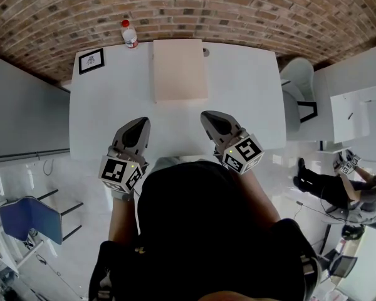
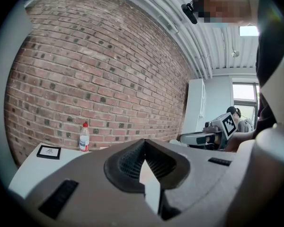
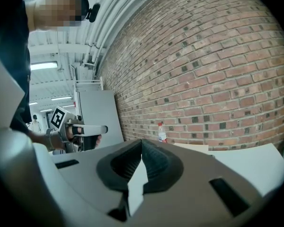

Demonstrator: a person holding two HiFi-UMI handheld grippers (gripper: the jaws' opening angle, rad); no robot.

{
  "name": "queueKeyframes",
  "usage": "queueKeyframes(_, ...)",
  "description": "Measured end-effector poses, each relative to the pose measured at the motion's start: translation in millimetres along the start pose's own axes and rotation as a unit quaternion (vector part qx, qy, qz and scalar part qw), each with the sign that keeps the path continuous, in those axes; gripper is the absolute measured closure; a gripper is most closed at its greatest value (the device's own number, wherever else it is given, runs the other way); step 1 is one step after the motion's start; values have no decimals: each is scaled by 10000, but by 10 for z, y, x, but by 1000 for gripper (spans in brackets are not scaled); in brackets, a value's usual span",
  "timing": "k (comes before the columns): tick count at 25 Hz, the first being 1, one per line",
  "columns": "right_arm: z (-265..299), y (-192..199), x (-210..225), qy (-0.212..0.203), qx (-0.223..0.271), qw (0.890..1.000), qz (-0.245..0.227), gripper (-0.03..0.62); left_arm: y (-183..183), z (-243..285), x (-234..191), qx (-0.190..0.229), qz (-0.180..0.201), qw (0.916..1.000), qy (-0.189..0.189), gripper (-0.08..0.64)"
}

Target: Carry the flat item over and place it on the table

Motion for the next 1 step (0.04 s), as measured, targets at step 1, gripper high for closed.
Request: queueKeyframes(1, 1, 2, -4, -11, 4, 10000, -2, 580, 4, -8, -1, 1, -9, 10000, -5, 557)
Point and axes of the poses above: the fingertips, and each gripper's own axes: z forward along the fingers, x to its right, y out of its underside, the point moved 4 cm from there along -z, backward along the fingers, and after that the axes turned 3 degrees about -x, right-handed, at the moved point
